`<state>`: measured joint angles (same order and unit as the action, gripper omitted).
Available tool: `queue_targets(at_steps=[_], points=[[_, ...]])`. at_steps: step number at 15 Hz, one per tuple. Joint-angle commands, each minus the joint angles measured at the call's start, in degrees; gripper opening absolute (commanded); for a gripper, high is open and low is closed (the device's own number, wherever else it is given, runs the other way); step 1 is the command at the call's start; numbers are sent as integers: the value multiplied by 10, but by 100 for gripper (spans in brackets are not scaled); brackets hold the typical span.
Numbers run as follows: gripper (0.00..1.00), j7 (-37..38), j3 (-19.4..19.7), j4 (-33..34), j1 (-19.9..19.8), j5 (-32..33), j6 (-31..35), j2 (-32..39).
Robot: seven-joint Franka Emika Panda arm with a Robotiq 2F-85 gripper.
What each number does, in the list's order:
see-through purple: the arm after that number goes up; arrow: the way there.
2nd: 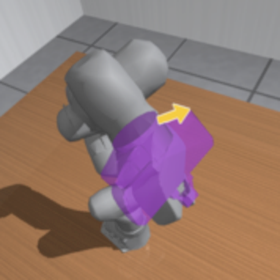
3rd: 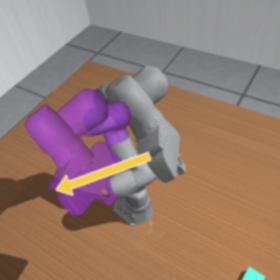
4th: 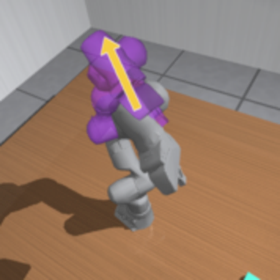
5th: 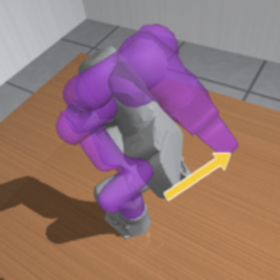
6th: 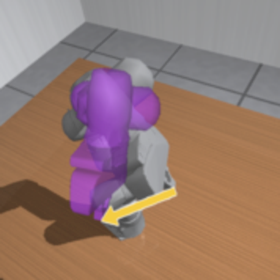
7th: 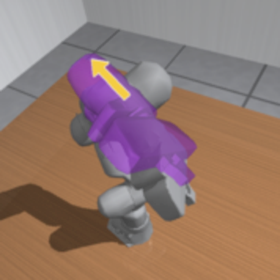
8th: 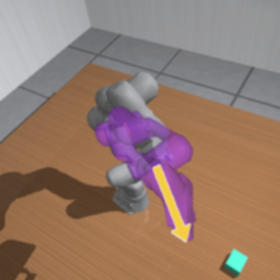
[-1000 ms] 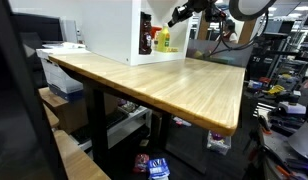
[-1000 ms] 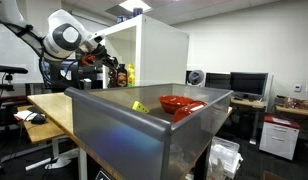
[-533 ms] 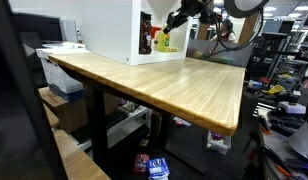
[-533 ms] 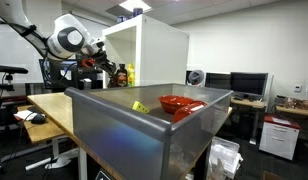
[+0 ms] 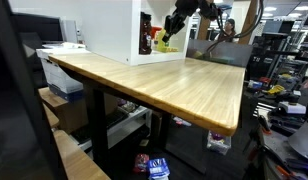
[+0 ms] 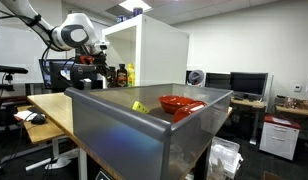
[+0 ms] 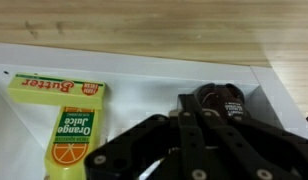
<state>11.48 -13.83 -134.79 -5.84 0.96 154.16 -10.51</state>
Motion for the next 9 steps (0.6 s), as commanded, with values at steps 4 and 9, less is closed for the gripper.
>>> queue_targets(at_steps=[4,9], points=[[0,41,55,28,30,18,-136,-44],[0,119,54,48,26,26,-199,-50]])
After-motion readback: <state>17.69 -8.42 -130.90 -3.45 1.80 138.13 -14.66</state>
